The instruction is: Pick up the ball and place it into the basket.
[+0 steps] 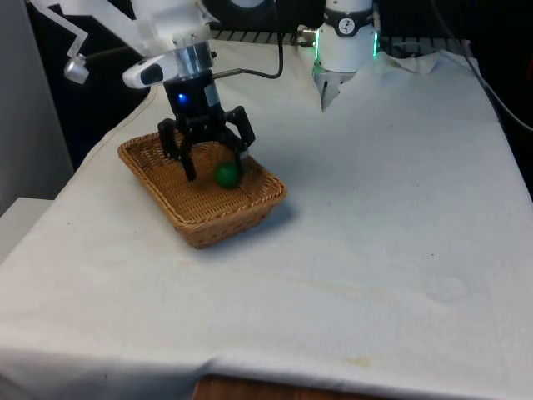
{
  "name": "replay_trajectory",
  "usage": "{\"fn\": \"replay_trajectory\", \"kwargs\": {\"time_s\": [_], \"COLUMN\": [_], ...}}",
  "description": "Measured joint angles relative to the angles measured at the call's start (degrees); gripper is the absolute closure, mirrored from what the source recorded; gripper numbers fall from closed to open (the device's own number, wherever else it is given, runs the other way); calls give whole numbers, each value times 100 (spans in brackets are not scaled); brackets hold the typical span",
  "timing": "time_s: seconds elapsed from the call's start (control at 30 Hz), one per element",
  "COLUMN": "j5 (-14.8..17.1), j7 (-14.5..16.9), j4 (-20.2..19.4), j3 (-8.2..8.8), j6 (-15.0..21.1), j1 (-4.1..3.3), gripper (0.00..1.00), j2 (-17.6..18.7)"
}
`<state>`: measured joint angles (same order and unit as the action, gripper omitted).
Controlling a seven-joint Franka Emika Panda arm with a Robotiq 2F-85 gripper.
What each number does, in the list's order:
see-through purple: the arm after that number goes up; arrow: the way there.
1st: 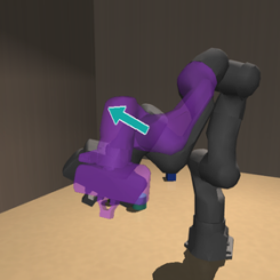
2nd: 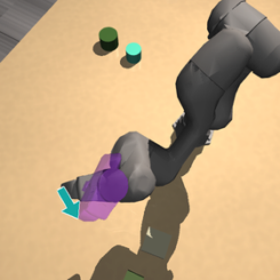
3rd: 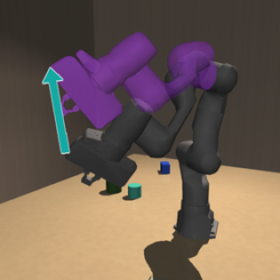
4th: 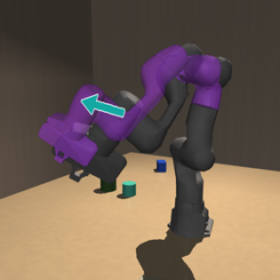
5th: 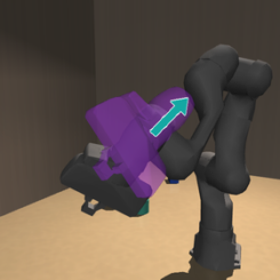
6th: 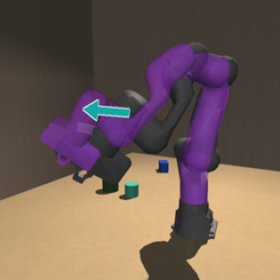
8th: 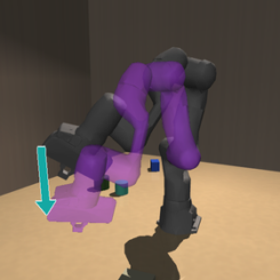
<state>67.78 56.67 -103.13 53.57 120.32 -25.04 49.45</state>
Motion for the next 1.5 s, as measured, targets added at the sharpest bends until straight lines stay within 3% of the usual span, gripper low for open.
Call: {"fn": "replay_trajectory", "kwargs": {"time_s": [0.13,0.27,0.43,0.63,0.87,1.07,1.5], "j5": [6,-17,-361,-756,-1306,-1604,-1679], "j7": [0,-40,-246,-544,-940,-1117,-1123], "j4": [0,-11,-218,-258,-264,-258,-212], "j3": [0,17,29,0,-6,-86,-155], "j6": [-6,-23,6,6,-17,-29,-246], "j1": [0,-52,-252,-378,-590,-653,-710], "gripper": [0,0,0,0,0,0,0], "j2": [0,-80,-504,-796,-1146,-1324,-1404]}}
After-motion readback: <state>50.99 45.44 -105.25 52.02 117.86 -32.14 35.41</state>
